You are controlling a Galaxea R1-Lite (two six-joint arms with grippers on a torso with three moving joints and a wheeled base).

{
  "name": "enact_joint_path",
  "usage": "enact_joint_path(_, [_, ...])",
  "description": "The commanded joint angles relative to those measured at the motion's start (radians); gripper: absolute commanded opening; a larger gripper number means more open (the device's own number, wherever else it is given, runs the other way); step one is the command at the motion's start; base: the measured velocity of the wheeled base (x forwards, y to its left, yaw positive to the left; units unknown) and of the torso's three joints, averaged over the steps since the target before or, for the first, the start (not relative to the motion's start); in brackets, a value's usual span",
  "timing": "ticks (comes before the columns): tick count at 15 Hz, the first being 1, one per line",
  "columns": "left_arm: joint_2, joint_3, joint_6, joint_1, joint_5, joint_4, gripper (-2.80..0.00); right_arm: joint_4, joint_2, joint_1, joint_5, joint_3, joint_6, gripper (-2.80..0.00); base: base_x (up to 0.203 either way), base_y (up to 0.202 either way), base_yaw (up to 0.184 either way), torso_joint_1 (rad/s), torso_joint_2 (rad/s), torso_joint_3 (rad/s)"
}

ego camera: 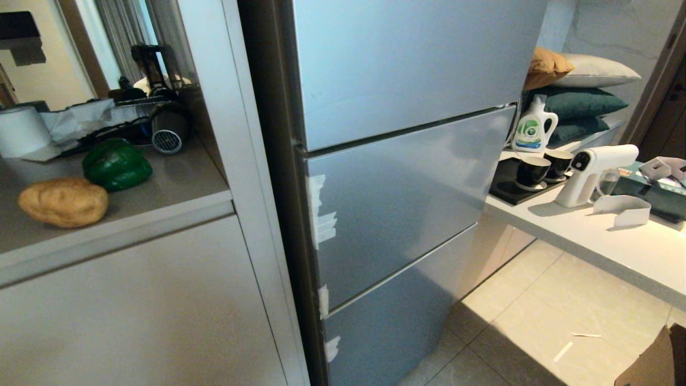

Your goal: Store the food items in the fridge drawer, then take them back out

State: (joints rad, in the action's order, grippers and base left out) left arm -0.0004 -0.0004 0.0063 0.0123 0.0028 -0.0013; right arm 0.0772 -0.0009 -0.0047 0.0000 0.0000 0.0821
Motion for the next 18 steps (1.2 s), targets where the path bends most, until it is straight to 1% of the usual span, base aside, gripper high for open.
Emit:
enact_joint_path(1, [0.0, -0.001, -0.004, 0.0, 0.0, 0.0, -2.8, 0.001, -0.001, 0.0, 0.0, 0.031, 0.0, -2.8, 0.0, 0.0, 0.0, 0.0, 0.0, 0.0])
enact_joint_path(3, [0.0, -0.001, -0.005, 0.0, -0.001, 0.0, -2.8, 0.003, -0.001, 0.0, -0.002, 0.032, -0.016, -2.8, 0.0, 0.0, 0.0, 0.0, 0.0, 0.0])
enact_joint_path(6, [0.0, 0.0, -0.006, 0.0, 0.0, 0.0, -2.8, 0.004, -0.001, 0.0, -0.008, 0.031, -0.07, -2.8, 0.0, 0.0, 0.0, 0.0, 0.0, 0.0])
enact_joint_path(10, [0.0, 0.0, -0.006, 0.0, 0.0, 0.0, -2.8, 0.004, -0.001, 0.0, -0.008, 0.032, -0.055, -2.8, 0.0, 0.0, 0.0, 0.0, 0.0, 0.0])
enact_joint_path(12, [0.0, 0.0, -0.006, 0.0, 0.0, 0.0, -2.8, 0.003, -0.001, 0.0, -0.002, 0.032, -0.032, -2.8, 0.004, 0.001, -0.109, 0.004, 0.0, 0.004])
enact_joint_path(16, [0.0, 0.0, -0.005, 0.0, -0.001, 0.0, -2.8, 0.003, -0.001, 0.0, -0.003, 0.031, -0.03, -2.8, -0.001, 0.007, -0.173, 0.003, 0.0, 0.003])
enact_joint_path(17, [-0.001, -0.001, 0.001, 0.0, -0.001, 0.0, -2.8, 0.003, -0.001, 0.0, -0.003, 0.031, -0.035, -2.8, -0.001, 0.007, -0.137, 0.003, 0.0, 0.003])
enact_joint_path(18, [-0.001, -0.002, 0.021, 0.0, -0.005, 0.0, -2.8, 0.003, -0.001, 0.0, -0.006, 0.031, -0.04, -2.8, -0.002, 0.004, -0.109, 0.002, 0.01, 0.003])
